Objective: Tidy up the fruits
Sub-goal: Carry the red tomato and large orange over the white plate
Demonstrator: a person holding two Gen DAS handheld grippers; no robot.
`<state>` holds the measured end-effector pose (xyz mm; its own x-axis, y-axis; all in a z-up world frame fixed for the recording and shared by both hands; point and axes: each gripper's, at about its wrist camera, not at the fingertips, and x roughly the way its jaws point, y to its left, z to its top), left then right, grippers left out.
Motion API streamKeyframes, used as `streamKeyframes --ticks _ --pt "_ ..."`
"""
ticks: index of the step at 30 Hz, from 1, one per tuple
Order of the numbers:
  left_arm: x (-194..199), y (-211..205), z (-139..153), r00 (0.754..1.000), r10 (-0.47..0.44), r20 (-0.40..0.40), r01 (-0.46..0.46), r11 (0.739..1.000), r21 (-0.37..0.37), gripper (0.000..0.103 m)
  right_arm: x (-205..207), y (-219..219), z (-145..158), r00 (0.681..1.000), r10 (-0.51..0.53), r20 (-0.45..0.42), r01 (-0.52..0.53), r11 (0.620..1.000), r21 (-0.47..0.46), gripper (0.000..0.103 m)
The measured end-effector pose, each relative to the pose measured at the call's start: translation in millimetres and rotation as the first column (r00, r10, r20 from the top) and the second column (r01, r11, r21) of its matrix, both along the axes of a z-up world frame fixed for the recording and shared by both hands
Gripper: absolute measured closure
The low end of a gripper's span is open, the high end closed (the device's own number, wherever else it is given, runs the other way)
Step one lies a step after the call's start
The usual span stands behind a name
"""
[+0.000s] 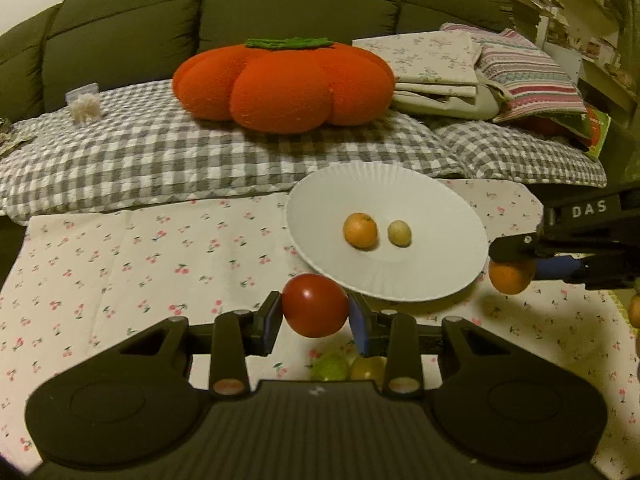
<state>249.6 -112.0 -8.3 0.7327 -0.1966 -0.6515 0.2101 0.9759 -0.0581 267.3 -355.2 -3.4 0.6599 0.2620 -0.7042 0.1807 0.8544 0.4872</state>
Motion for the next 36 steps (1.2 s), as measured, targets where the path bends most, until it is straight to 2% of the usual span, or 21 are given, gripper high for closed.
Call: streamKeyframes --ticks 8,16,20,27,28,29,30,31,33,36 --pt "23 -29 -2 0.996 -0.081 0.032 0.081 0.997 0.002 0.069 17 1 -2 0.998 0.000 0.062 0.006 0.996 -0.091 0.064" --pt "46 -50 -18 0.987 -0.151 0.052 0.151 0.988 -0.005 0.069 34 17 -8 0.986 0.111 0.121 -0.086 0.977 -0.196 0.064" --pt "52 -53 -31 0.985 -0.169 0.039 0.169 0.986 0.015 0.068 40 20 -16 0.983 0.143 0.116 -0.116 0.970 -0.215 0.064" --pt "55 -56 -36 0.983 -0.176 0.042 0.175 0.984 0.023 0.067 44 26 -21 0.977 0.178 0.121 -0.144 0.959 -0.243 0.062" --pt "56 -56 -36 0.984 -0.176 0.040 0.175 0.984 0.021 0.067 44 27 -21 0.976 0.179 0.120 -0.146 0.959 -0.245 0.060" --pt "55 -56 -36 0.983 -0.178 0.038 0.177 0.984 0.022 0.066 44 27 -22 0.977 0.179 0.118 -0.146 0.959 -0.244 0.050" --pt "55 -56 -35 0.982 -0.183 0.040 0.182 0.983 0.023 0.062 43 27 -21 0.978 0.174 0.118 -0.142 0.960 -0.242 0.041" --pt "54 -55 -34 0.982 -0.183 0.046 0.182 0.983 0.024 0.053 43 27 -20 0.978 0.166 0.123 -0.134 0.962 -0.239 0.039" --pt "52 -52 -29 0.983 -0.175 0.060 0.175 0.985 0.015 0.045 41 24 -17 0.980 0.150 0.131 -0.117 0.966 -0.231 0.039" --pt "52 -48 -22 0.984 -0.169 0.062 0.170 0.985 -0.011 0.045 40 17 -10 0.983 0.119 0.137 -0.091 0.977 -0.195 0.039"
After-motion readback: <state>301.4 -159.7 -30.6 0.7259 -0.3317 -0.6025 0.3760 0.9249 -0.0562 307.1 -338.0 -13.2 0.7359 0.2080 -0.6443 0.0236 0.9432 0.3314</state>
